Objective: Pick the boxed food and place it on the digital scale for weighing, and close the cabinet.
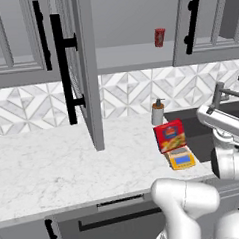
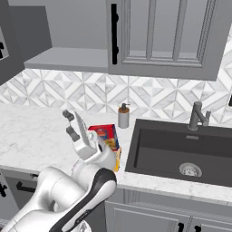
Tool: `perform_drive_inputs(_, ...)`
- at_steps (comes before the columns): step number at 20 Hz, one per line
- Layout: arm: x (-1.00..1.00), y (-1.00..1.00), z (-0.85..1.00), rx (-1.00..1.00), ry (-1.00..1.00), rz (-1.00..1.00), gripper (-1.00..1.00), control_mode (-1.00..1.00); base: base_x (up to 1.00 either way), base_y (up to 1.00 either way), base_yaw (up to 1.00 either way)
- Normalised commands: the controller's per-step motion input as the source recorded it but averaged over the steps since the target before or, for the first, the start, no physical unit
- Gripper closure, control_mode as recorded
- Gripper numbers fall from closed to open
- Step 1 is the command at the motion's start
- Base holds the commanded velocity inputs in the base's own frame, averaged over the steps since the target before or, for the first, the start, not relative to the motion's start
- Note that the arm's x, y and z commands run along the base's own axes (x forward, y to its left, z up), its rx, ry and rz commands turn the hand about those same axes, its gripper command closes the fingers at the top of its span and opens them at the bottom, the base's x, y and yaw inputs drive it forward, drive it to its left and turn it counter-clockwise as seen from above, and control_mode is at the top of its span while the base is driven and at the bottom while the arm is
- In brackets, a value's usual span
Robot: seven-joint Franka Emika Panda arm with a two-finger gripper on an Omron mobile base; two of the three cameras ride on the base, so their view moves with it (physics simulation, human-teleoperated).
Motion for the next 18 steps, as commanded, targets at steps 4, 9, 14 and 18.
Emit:
perform_drive_inputs(4,0.0,1.0,-0.42,0.02,-0.11,-0.12,-1.0,-1.0,0.0,0.0,0.0)
perform_drive_inputs(9,0.2,1.0,-0.67,0.03,-0.02,-0.15,-1.0,-1.0,0.0,0.0,0.0)
perform_drive_inputs(14,0.38,1.0,-0.63,0.01,0.0,-0.2,-1.0,-1.0,0.0,0.0,0.0)
perform_drive_inputs(18,0.18,1.0,-0.74,0.05,0.0,-0.2,-1.0,-1.0,0.0,0.0,0.0)
